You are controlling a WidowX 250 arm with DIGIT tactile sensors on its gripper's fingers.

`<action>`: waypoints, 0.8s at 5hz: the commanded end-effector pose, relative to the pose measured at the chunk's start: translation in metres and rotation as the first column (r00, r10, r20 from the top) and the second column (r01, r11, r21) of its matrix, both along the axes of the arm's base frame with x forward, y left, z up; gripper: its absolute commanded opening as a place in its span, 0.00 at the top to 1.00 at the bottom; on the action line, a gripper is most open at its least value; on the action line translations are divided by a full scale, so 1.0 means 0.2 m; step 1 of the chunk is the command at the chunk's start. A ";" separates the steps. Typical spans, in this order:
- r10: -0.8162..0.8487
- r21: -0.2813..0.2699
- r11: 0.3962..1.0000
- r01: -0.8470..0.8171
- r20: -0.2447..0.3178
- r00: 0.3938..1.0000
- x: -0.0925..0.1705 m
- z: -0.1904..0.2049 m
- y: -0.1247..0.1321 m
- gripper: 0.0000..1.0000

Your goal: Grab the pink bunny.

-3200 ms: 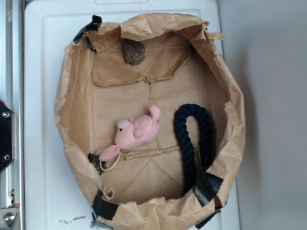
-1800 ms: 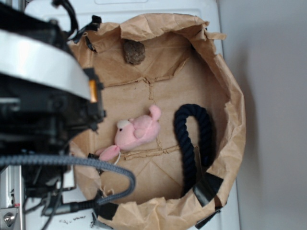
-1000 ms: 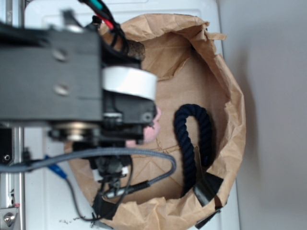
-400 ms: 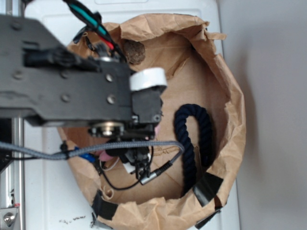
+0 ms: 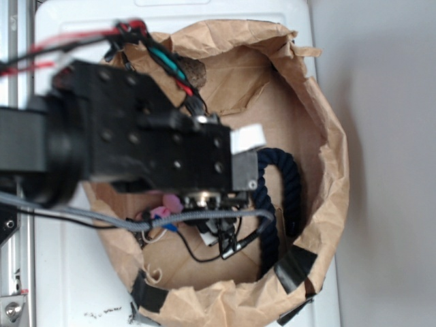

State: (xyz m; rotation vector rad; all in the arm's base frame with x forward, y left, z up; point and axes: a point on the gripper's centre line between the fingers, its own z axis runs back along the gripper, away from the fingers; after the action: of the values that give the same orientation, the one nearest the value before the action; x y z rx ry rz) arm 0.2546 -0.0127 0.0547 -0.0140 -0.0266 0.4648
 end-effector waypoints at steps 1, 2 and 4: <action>-0.114 0.016 0.993 0.115 -0.017 0.993 0.00 -0.21 -0.14 0.26; -0.104 0.003 0.995 0.104 -0.013 0.994 0.01 -0.17 -0.15 1.00; -0.058 -0.150 0.986 0.071 0.089 0.994 0.07 0.23 0.06 1.00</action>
State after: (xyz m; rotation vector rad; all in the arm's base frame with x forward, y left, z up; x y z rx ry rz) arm 0.2615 -0.0107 0.0810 -0.1643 0.0008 0.3862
